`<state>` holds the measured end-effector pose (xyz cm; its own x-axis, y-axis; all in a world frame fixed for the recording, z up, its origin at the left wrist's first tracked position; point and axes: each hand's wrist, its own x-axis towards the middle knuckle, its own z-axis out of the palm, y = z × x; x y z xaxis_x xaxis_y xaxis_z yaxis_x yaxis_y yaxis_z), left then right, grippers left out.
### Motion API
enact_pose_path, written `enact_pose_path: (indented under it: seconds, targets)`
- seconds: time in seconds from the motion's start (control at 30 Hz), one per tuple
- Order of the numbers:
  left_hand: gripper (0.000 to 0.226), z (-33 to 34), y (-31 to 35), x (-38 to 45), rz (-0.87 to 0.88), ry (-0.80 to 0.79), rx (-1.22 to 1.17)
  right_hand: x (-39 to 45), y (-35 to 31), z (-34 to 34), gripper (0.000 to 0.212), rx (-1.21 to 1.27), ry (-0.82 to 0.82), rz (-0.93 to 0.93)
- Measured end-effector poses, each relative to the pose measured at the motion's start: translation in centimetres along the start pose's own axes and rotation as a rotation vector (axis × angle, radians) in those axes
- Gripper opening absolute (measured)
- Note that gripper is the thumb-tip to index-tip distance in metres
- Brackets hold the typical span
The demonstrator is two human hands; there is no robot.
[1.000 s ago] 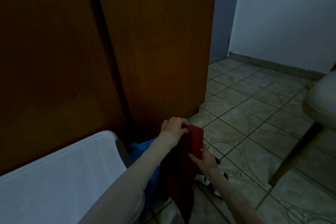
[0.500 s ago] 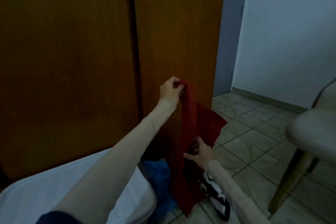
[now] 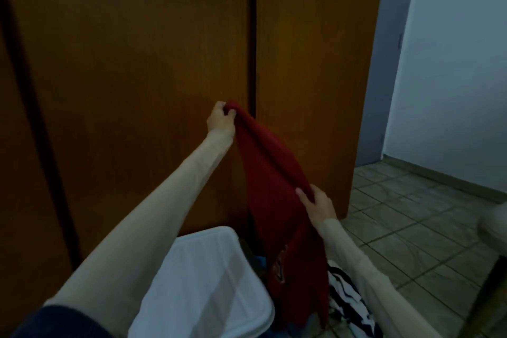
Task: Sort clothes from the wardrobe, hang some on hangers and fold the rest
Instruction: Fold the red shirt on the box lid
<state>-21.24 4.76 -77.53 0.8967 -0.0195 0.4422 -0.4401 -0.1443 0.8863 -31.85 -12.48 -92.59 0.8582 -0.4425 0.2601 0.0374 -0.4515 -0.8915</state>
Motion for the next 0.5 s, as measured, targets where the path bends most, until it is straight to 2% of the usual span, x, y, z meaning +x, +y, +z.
enact_pose_path:
  seconds: [0.1,0.17,0.23,0.3,0.4,0.5]
  targets:
    - [0.028,-3.0,-0.3,1.2,-0.088,0.102,-0.013,0.3,-2.0,0.1,0.043,0.031,-0.129,-0.066]
    - [0.028,-4.9,-0.8,1.8,-0.136,0.156,-0.029,0.6,-2.5,0.6,0.039,-0.130,-0.152,-0.115]
    - [0.028,-6.7,-1.2,1.9,-0.154,0.204,-0.028,1.1,-2.3,1.1,0.039,-0.317,-0.105,-0.113]
    - [0.027,-8.4,-1.8,2.0,-0.143,0.249,-0.015,1.2,-1.3,1.6,0.041,-0.505,-0.105,-0.038]
    - [0.026,-10.8,-2.6,2.3,-0.136,0.321,0.023,0.7,0.9,2.6,0.042,-0.777,-0.221,0.112]
    - [0.027,-12.4,-4.3,1.9,-0.159,0.374,0.075,0.3,2.2,3.3,0.037,-0.796,-0.219,0.143]
